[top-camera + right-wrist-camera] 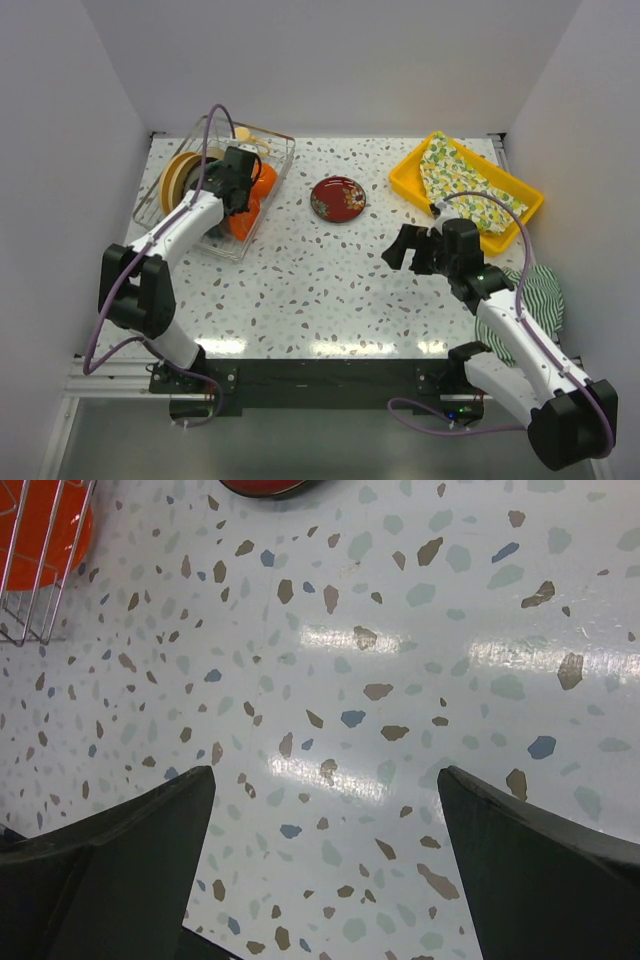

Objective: Unload the mixed dishes from the dish rack
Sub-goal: Pick up the plate from the dish rack.

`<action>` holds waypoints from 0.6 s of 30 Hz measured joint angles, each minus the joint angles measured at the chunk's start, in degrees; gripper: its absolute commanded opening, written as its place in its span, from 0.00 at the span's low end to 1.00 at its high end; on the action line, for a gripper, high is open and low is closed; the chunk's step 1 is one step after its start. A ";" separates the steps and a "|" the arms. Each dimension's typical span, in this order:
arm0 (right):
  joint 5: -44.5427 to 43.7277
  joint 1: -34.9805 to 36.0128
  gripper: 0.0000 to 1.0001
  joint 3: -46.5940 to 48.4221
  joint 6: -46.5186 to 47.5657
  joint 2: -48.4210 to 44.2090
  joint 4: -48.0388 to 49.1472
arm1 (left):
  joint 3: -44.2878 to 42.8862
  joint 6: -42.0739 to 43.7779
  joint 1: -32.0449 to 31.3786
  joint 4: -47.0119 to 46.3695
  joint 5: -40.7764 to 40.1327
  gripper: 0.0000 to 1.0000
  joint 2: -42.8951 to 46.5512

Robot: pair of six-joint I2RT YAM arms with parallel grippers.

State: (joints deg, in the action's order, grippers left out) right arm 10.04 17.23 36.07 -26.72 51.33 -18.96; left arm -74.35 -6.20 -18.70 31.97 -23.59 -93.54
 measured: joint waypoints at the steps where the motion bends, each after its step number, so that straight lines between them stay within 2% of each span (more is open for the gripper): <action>1: 0.00 0.00 0.98 0.00 0.00 -0.07 0.02 | 0.02 0.04 -0.02 0.26 0.44 0.04 0.28; 7: 0.00 0.00 0.98 0.00 -0.02 -0.07 0.02 | 0.11 0.85 -0.07 1.14 1.53 0.00 3.65; 18: 1.14 0.00 0.98 0.00 -0.24 0.09 0.31 | -1.03 0.83 0.09 2.54 2.75 0.00 14.60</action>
State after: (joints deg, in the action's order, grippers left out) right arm 11.18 17.23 36.07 -26.96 51.42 -18.65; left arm -75.37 -5.37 -18.61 34.50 -20.84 -78.94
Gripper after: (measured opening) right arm 0.982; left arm 0.146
